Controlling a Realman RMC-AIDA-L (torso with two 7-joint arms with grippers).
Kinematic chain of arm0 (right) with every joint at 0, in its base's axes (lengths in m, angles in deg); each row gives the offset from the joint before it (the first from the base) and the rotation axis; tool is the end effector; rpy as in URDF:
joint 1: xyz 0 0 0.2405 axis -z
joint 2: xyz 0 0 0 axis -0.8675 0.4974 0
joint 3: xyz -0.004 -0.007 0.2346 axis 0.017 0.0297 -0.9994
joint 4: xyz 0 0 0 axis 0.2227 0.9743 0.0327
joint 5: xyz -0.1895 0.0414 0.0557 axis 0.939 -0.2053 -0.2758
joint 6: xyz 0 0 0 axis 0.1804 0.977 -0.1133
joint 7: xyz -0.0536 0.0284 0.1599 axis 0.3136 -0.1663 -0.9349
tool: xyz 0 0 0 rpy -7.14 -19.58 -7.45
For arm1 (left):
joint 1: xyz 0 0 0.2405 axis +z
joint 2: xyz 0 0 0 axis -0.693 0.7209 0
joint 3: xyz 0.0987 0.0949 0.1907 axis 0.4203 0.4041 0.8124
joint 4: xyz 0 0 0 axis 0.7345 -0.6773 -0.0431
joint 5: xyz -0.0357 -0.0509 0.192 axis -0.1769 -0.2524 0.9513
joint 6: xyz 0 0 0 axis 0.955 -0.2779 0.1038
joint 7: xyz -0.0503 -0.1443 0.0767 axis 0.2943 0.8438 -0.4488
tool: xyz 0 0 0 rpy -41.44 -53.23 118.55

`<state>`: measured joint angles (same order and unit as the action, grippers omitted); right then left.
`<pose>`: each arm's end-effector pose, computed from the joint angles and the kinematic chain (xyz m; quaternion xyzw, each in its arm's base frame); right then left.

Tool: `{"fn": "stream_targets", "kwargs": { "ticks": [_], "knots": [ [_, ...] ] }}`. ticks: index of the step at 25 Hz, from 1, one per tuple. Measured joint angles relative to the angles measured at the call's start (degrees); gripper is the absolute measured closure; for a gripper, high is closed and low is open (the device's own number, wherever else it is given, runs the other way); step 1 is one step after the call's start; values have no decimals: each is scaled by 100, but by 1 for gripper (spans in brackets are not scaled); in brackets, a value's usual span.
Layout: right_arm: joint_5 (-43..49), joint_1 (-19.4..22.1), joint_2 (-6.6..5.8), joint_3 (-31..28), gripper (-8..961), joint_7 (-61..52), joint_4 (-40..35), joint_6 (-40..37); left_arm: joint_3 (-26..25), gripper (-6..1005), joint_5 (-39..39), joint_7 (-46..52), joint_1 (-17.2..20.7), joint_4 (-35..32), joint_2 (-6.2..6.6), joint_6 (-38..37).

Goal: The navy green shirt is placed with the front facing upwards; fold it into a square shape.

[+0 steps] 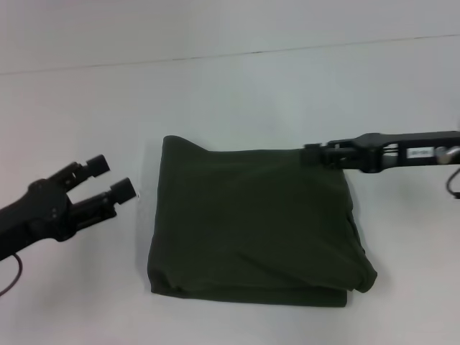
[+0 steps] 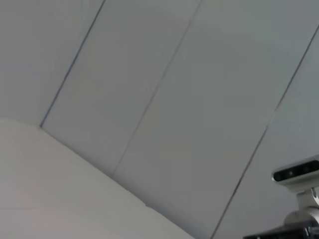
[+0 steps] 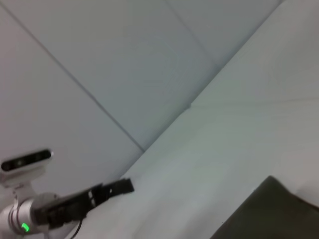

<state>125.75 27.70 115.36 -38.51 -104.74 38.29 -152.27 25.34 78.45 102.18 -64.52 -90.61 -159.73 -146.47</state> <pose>0.2320 0.3212 0.0232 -0.8740 0.4047 0.2662 0.0382 -0.2371 0.2746 -0.0015 -0.8496 -0.3093 -0.4060 0.1331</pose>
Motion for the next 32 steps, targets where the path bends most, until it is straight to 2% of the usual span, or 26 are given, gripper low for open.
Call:
{"fn": "stream_targets", "kwargs": {
  "ticks": [5,9,12,18,32],
  "knots": [
    [55,-245,263,355,671,23,5,213,-265,36,-22,-93,5,5,11,-33],
    [56,-395,526,791,825,86,17,541,-583,36,-23,-93,18,2,24,-6],
    [32,-514,626,1230,850,204,195,792,-744,36,-33,-93,29,7,31,-18],
    [11,-737,644,1754,891,550,846,1156,-802,36,-39,-67,8,16,45,-41],
    [22,-973,663,2606,892,336,1383,2307,-788,36,-31,-51,-18,80,23,16]
  ]
}}
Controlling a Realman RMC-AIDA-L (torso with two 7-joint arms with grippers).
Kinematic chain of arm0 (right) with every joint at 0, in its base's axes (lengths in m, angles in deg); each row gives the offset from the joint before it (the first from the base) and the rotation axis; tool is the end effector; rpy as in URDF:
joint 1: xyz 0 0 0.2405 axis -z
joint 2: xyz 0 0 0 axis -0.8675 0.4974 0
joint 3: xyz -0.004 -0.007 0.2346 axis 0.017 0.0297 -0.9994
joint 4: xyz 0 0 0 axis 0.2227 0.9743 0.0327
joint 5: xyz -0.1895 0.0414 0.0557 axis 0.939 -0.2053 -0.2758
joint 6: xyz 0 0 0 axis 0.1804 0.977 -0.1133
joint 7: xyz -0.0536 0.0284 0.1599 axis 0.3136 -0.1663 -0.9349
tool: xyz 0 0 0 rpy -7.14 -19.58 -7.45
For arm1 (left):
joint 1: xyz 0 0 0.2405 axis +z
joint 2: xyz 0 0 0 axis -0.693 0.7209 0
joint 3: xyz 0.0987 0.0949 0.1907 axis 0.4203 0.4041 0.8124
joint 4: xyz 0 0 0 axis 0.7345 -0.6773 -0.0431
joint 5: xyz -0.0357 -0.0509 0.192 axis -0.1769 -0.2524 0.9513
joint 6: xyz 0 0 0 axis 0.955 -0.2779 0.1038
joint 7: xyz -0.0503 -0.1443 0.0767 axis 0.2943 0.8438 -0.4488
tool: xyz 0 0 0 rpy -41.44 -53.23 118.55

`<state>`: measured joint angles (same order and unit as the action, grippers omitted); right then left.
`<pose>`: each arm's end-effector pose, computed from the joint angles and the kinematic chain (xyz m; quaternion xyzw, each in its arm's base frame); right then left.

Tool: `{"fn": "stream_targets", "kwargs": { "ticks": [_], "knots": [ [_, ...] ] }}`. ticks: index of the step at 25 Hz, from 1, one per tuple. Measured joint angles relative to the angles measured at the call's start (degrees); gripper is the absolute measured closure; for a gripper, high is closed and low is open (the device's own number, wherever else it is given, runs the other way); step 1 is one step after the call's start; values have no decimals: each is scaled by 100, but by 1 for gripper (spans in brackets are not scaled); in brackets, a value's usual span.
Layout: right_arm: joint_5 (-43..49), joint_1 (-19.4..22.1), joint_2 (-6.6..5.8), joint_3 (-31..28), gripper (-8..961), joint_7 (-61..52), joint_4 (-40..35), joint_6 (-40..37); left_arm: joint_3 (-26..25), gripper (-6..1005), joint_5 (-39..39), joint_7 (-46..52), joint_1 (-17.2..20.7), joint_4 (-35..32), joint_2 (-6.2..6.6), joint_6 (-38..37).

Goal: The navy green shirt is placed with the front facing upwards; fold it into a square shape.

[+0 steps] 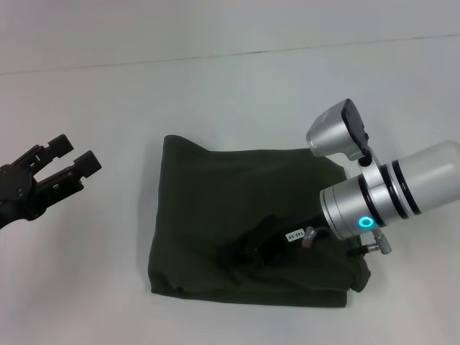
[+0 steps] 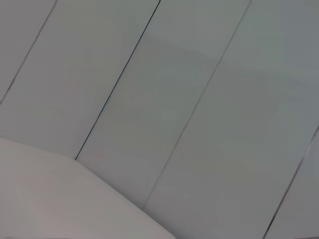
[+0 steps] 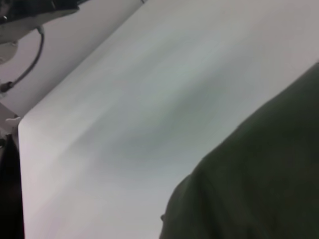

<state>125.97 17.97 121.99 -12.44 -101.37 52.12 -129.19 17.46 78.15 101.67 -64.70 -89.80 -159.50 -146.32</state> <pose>0.2117 0.3113 -0.1082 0.9258 -0.3672 -0.0883 0.0161 -0.2491 0.2815 0.0181 -0.8194 -0.3210 -0.4360 0.1883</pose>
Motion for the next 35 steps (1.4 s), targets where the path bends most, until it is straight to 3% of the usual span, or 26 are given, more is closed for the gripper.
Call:
{"fn": "stream_targets", "kwargs": {
  "ticks": [9,22,35],
  "knots": [
    [-17,67,-12,-11,890,40,3,142,3,36,-6,-7,-17,40,0,65],
    [-459,50,-13,-100,889,327,-318,-655,-11,36,-51,-10,-119,107,0,72],
    [-491,-481,37,520,888,220,214,351,10,36,-59,-29,-226,241,4,85]
  ]
}}
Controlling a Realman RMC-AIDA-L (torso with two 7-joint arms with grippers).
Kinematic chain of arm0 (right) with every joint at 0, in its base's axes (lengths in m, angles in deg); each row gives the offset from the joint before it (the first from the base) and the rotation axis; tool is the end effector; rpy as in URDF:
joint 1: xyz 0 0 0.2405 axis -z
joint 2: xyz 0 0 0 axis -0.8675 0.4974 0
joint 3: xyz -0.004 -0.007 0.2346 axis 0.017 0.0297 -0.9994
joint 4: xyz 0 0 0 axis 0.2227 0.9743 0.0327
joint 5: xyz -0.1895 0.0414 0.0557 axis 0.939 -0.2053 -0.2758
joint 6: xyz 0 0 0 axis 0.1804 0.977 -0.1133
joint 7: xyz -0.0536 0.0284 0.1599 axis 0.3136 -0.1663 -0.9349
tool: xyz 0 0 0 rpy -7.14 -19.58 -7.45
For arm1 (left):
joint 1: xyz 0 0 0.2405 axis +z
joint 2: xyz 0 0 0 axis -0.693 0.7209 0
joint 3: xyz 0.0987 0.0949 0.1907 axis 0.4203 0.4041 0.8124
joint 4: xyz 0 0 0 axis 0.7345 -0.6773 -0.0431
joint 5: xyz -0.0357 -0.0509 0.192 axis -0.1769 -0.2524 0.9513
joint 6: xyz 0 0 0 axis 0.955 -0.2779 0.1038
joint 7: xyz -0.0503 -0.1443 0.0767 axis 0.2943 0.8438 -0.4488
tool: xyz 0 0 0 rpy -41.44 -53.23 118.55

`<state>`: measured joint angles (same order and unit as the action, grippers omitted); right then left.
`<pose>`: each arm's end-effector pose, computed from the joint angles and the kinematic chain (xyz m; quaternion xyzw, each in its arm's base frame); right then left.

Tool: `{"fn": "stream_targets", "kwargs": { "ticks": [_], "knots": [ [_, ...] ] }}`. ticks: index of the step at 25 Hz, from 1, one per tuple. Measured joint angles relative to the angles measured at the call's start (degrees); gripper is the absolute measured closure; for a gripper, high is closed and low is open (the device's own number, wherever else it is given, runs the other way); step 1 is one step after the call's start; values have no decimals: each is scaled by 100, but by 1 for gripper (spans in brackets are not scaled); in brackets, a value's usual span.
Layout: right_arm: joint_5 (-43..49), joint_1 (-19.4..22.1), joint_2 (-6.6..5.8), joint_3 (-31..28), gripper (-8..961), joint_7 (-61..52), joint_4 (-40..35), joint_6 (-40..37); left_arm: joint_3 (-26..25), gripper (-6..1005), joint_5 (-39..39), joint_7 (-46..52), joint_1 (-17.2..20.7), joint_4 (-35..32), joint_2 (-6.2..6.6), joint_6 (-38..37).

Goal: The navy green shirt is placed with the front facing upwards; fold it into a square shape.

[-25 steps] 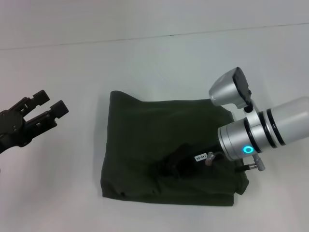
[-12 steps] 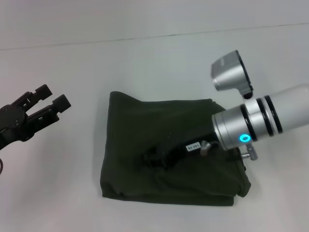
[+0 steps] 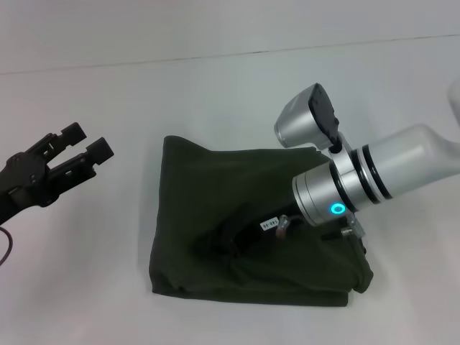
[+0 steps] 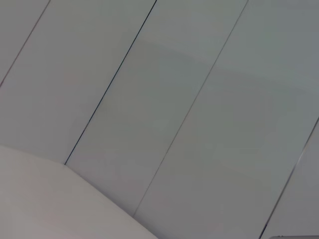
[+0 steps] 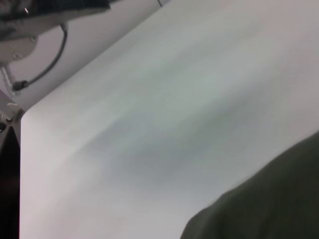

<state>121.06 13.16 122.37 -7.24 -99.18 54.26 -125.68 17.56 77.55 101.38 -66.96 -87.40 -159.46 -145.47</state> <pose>0.1864 0.3244 -0.1199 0.9433 -0.3204 -0.0851 0.0140 -0.2387 0.2907 0.0124 -0.8168 -0.3179 -0.4478 0.1769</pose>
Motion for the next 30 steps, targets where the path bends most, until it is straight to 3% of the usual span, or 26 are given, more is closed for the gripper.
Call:
{"fn": "stream_targets", "kwargs": {
  "ticks": [11,18,22,30],
  "knots": [
    [-43,259,-36,-32,889,57,-8,32,-2,36,0,-1,-53,17,-4,74],
    [-601,885,-105,-66,894,373,-711,-672,-9,36,0,3,-64,19,-4,75],
    [-604,1260,-230,-74,902,383,-976,-953,-3,36,0,-8,-64,28,-10,75],
    [-465,1711,-660,-72,904,345,-1115,-1362,-31,36,-45,-52,-76,201,-21,75]
  ]
}}
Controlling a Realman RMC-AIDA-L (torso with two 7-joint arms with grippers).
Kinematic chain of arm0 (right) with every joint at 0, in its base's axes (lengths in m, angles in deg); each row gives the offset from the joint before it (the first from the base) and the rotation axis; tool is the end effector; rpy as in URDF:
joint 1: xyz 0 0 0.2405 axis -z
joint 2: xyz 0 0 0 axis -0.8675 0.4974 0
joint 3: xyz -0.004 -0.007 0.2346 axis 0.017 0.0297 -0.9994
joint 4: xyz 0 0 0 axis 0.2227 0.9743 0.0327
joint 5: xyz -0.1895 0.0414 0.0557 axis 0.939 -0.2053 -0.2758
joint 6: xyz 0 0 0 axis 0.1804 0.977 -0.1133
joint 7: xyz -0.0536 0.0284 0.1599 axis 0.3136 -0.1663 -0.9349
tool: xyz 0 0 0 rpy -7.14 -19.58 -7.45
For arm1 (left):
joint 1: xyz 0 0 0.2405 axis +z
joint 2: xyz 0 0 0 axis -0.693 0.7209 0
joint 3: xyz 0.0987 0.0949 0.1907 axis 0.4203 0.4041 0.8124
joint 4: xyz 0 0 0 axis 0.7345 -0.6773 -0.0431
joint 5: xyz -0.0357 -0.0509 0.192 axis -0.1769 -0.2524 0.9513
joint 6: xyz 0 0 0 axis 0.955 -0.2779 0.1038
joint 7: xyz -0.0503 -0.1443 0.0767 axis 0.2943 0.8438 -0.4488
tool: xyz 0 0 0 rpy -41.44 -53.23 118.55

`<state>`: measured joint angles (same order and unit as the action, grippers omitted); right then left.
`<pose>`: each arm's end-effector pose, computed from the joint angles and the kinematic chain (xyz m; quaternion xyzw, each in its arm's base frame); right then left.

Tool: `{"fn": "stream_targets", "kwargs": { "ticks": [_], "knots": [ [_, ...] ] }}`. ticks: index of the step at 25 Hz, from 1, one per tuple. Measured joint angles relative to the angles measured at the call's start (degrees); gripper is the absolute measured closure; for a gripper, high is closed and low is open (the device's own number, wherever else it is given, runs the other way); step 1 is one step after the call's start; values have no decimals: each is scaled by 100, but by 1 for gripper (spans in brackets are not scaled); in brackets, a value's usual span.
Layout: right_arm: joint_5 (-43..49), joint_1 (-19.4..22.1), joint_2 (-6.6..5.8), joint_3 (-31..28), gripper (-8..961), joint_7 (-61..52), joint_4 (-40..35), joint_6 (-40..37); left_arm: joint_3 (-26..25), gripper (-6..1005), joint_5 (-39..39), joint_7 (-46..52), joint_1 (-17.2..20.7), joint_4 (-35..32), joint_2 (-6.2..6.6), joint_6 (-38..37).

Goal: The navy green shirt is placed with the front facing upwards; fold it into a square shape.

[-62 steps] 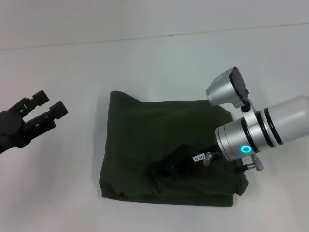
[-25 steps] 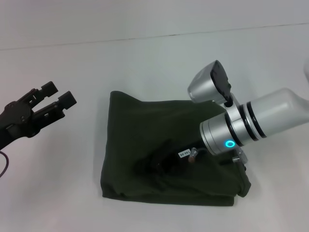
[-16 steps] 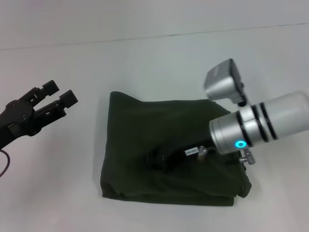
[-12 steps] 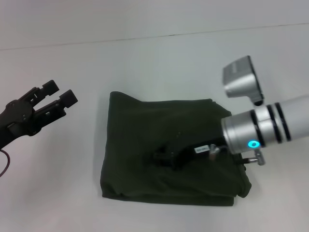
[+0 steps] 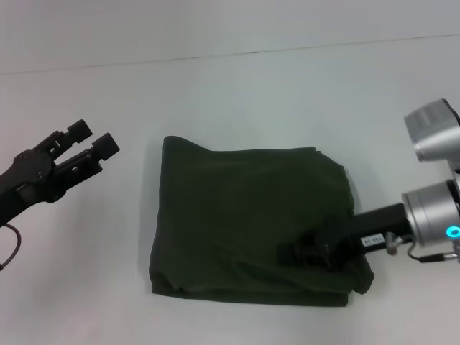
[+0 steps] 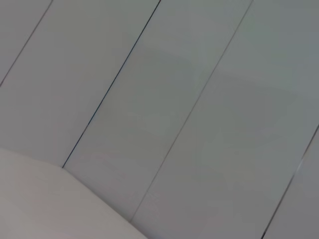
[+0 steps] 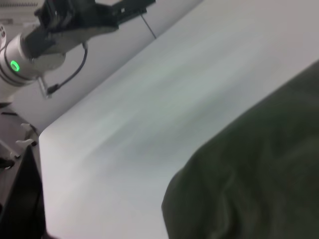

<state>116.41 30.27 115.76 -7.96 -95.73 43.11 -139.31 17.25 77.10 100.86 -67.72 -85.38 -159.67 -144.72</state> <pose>0.2497 0.2898 -0.0500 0.9289 -0.3445 -0.1357 0.0047 -0.2354 0.2932 0.0069 -0.8100 -0.3233 -0.4573 0.1739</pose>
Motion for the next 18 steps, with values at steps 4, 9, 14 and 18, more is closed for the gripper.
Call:
{"fn": "stream_targets", "kwargs": {
  "ticks": [4,9,14,18],
  "knots": [
    [255,100,-79,-7,904,-19,-3,-41,-4,36,-45,-45,-7,74,-1,2],
    [759,147,-98,-310,903,-128,9,-18,-6,36,-109,-45,-4,94,-1,2],
    [1071,285,-145,-859,903,-136,-15,-40,-6,36,-128,-46,1,97,-1,2],
    [1122,437,-179,-1165,903,-60,-115,-134,-5,36,-130,-45,-2,99,-1,41]
  ]
}}
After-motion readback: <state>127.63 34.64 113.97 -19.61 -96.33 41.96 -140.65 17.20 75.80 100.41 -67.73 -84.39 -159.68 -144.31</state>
